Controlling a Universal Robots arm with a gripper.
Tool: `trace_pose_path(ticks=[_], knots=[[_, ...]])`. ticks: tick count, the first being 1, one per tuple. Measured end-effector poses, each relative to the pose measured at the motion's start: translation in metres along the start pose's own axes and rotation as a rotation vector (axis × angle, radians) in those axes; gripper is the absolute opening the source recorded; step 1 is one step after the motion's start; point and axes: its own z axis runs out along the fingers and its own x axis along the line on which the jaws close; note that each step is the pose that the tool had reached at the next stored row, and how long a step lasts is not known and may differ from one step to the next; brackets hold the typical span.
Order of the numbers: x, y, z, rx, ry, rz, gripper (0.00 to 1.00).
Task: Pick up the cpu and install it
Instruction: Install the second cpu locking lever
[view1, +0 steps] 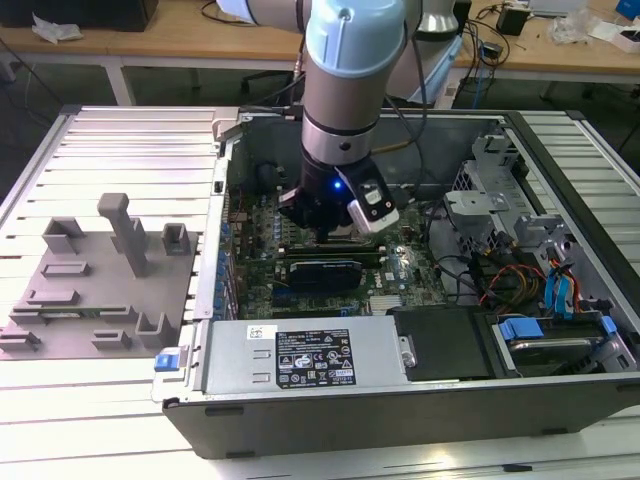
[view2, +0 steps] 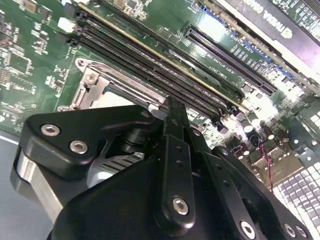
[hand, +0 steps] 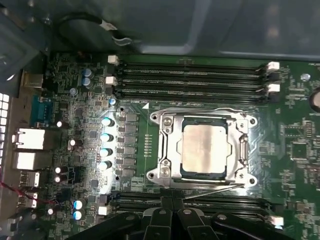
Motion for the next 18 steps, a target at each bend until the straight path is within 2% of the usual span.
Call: trace_pose_path(ticks=[4,10,13,16,18], knots=[[0.0033,-0.0015,0.0039,-0.0061,-0.0003,-0.001,0.11],[0.0087,-0.0039,0.0090,-0.0320,-0.0013,-0.003,0.11],[0.0099,-0.0043,0.0124,-0.0464,-0.0019,-0.004,0.11],[0.0112,-0.0048,0.0175,-0.0702,-0.0028,-0.006,0.11],[0.0115,-0.0051,0.0200,-0.0808,-0.0033,-0.006,0.11]])
